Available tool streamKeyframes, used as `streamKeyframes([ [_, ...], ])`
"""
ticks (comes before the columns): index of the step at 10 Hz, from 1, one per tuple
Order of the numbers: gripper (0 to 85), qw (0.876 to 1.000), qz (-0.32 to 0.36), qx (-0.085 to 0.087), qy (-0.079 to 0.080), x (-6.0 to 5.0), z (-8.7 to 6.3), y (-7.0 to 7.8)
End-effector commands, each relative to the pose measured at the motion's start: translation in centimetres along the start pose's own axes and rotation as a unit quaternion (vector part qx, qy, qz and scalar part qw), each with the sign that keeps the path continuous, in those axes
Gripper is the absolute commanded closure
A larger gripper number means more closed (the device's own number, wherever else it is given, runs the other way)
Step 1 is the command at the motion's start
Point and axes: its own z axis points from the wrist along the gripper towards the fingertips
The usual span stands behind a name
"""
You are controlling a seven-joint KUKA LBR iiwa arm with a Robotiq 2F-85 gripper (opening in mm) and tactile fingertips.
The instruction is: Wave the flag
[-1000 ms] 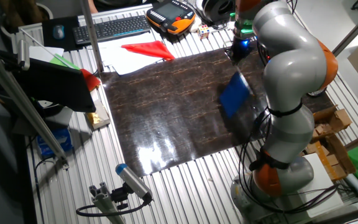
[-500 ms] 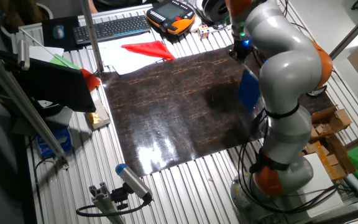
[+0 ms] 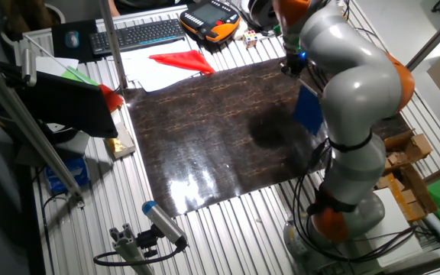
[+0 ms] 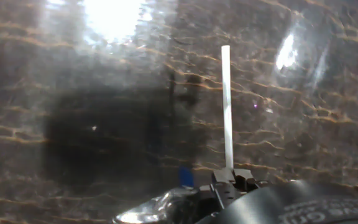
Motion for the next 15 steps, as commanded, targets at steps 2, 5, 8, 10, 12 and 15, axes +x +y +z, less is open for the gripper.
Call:
streamKeyframes([
  [2,83.3,0.994,0.103,-0.033,-0.001,0.3,-0.4,4.5],
  [5,83.3,0.954,0.277,-0.118,0.002,0.9,0.5,7.7],
  [8,83.3,0.906,0.376,-0.197,0.007,0.9,0.6,7.7],
  [10,83.3,0.882,0.407,-0.237,0.014,0.8,0.6,7.7],
  [12,83.3,0.857,0.439,-0.267,0.021,0.9,0.5,7.7],
  [15,83.3,0.836,0.471,-0.281,0.02,0.8,0.5,7.7],
])
